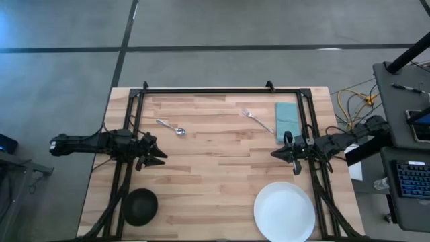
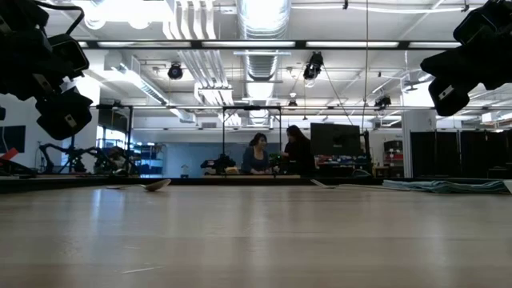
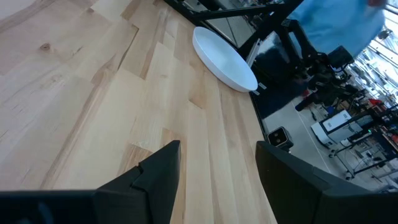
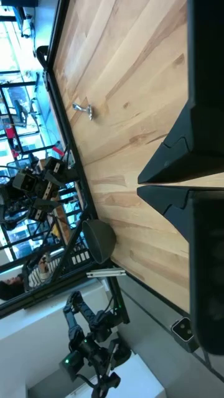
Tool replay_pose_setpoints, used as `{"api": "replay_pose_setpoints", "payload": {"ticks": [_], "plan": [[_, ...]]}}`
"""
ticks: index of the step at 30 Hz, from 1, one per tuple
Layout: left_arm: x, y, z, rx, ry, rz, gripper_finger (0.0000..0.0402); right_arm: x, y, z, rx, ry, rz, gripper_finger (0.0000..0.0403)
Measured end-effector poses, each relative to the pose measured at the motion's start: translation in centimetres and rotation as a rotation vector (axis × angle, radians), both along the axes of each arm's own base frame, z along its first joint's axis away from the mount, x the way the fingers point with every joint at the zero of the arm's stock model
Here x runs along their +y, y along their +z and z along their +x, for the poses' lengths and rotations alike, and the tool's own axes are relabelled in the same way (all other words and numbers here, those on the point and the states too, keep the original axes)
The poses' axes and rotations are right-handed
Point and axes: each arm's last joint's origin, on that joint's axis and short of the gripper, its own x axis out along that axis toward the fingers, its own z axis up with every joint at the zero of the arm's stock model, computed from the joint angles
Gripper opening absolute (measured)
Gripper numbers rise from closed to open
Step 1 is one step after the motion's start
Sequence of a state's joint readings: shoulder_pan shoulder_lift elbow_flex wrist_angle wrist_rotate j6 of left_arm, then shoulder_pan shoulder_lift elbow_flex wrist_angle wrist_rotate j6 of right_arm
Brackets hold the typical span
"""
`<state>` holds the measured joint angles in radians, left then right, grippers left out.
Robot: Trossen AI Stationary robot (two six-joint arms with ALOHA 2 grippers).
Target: Set table place
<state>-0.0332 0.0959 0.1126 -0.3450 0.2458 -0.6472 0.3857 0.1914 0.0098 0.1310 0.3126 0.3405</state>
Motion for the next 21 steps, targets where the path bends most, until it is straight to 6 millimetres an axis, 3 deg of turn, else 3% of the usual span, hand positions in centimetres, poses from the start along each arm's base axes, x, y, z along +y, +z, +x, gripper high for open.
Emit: {"api": "replay_pose_setpoints", "payload": {"ticks": [13, 21], "plan": [[0.0, 0.0, 0.0, 0.0, 0.0, 0.0, 0.0194, 0.0, 0.1, 0.0, -0.016, -0.014, -0.006, 0.0009], [0.0, 0.0, 0.0, 0.0, 0.0, 0.0, 0.0194, -0.6, 3.6, -0.1, -0.341, -0.155, 0.058, 0.0009]]}}
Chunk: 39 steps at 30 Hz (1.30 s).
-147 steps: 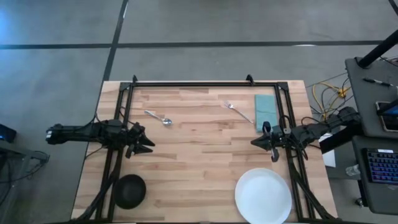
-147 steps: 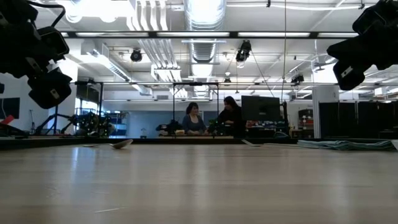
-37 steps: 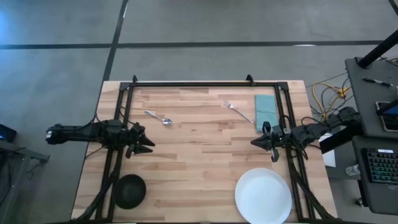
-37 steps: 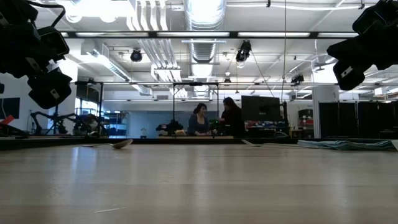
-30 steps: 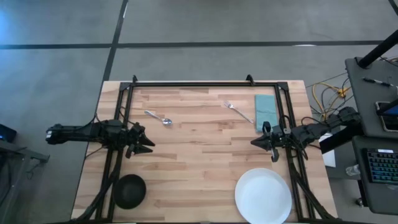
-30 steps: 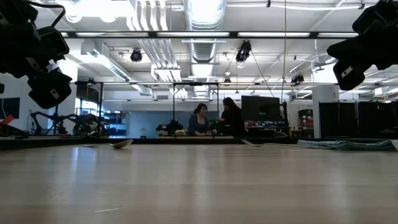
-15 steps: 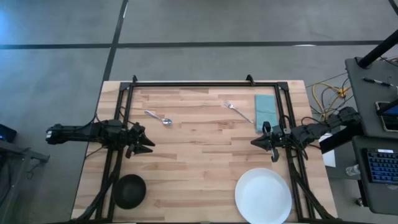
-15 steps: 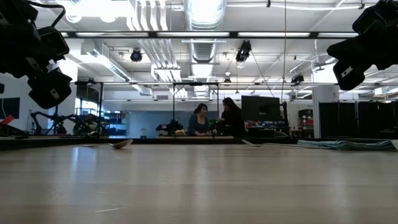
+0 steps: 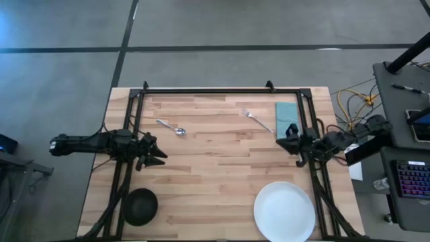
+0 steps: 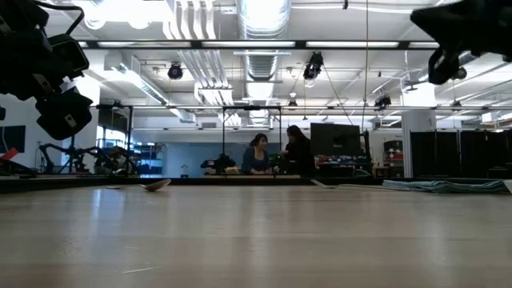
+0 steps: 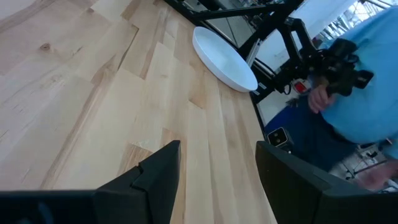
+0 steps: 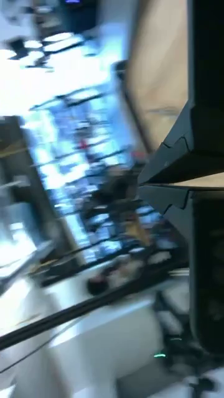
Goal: Set table place
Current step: Move the white plate to the center of the table
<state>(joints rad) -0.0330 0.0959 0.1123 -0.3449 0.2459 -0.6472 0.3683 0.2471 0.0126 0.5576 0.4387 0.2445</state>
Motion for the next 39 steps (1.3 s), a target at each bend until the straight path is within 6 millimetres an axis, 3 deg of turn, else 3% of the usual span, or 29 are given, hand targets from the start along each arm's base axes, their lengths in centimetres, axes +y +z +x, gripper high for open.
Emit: {"api": "replay_pose_setpoints", "payload": {"ticks": [3, 7, 13, 19, 23, 30, 39], "plan": [[0.0, 0.0, 0.0, 0.0, 0.0, 0.0, 0.0194, -0.1, 1.3, 0.6, 0.041, -0.049, -0.066, 0.0009], [0.0, 0.0, 0.0, -0.001, 0.0, 0.0, 0.0194, -0.5, 4.1, 2.2, 0.255, -0.099, -0.029, 0.0009], [0.0, 0.0, 0.0, 0.0, 0.0, 0.0, 0.0194, -0.6, 9.7, 4.6, 0.461, -0.141, 0.023, 0.0009], [0.0, 0.0, 0.0, 0.0, 0.0, 0.0, 0.0194, -0.1, 15.7, 6.8, 0.393, -0.132, 0.102, 0.0009], [0.2, 0.2, 0.1, -0.027, 0.064, 0.014, 0.0194, 0.0, 17.7, 7.8, 0.432, -0.135, 0.207, 0.0009], [0.2, 2.5, 0.6, -0.224, 0.122, -0.192, 0.0194, 0.3, 21.5, 8.8, 0.439, -0.133, 0.383, 0.0009], [0.8, 5.4, 0.4, -0.545, 0.29, -0.216, 0.0194, 0.6, 25.9, 11.6, 0.381, -0.22, 0.215, 0.0009]]}}
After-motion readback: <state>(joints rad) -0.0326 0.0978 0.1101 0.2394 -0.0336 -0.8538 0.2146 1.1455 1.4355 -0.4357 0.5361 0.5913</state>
